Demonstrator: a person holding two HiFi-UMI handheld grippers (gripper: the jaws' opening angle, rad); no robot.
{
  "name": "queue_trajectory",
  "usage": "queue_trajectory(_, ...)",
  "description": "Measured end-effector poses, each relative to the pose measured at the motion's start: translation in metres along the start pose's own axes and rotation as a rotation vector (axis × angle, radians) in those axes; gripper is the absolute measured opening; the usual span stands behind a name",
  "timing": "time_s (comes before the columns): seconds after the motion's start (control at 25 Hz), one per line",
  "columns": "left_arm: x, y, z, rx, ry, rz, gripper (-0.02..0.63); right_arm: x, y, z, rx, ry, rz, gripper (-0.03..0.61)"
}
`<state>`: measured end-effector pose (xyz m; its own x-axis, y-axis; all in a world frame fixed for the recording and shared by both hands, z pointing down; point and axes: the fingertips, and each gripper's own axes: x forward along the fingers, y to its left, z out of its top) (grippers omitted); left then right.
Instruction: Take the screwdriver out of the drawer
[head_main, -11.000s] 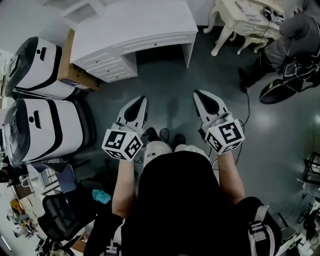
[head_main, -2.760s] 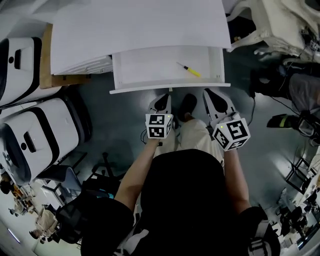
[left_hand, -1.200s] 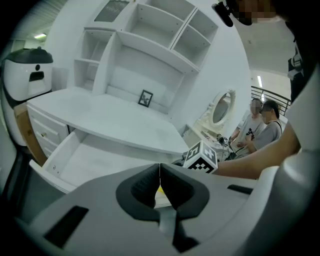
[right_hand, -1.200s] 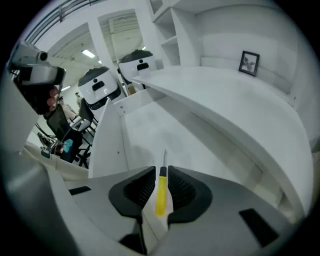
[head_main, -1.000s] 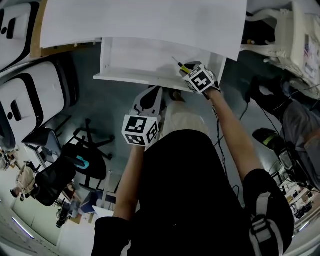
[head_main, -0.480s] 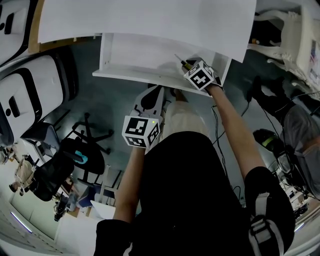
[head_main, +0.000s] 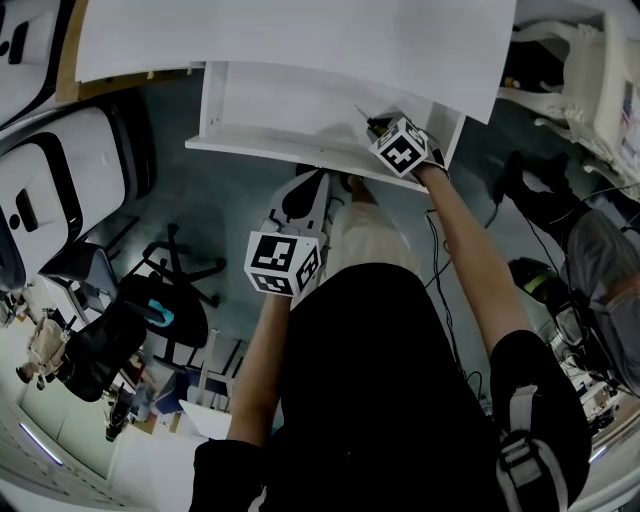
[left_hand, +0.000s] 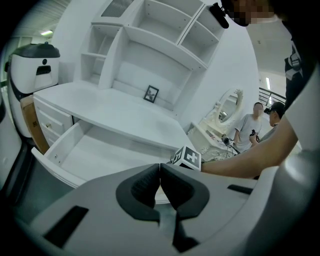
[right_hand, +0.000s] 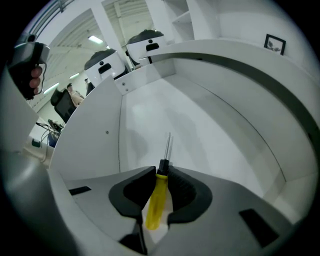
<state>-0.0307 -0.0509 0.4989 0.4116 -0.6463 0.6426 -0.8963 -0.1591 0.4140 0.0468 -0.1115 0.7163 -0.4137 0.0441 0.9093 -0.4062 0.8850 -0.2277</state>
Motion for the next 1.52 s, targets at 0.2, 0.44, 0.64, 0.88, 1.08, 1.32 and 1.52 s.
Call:
queue_trajectory(0.2,-0.005,0.001,0.001,0.01,-0.015,-0.02,0.025,-0.01,0.001,0.004,-0.005,-0.014,-0.021,0.092)
queue_trajectory(0.44,-0.018,-0.001,0.011,0.044,-0.042,-0.061,0.025,-0.044,0.004,0.024,-0.011,-0.073,-0.077,0.092)
queue_trajectory(0.64,-0.037,-0.003,0.021,0.085,-0.064,-0.107,0.025,-0.086,0.009,0.045,0.035,-0.138,-0.154,0.092)
queue_trajectory(0.88,-0.063,-0.005,0.029,0.141,-0.089,-0.166,0.025,-0.143,0.031,0.071,0.119,-0.286,-0.215,0.092)
queue_trajectory(1.08,-0.084,-0.001,0.034,0.182,-0.113,-0.204,0.025,-0.179,0.053,0.086,0.17,-0.384,-0.265,0.092)
queue_trajectory(1.32,-0.112,-0.007,0.043,0.224,-0.151,-0.273,0.025,-0.229,0.09,0.104,0.248,-0.556,-0.302,0.091)
queue_trajectory(1.52,-0.132,-0.017,0.061,0.27,-0.206,-0.313,0.023,-0.281,0.122,0.119,0.31,-0.739,-0.31,0.091)
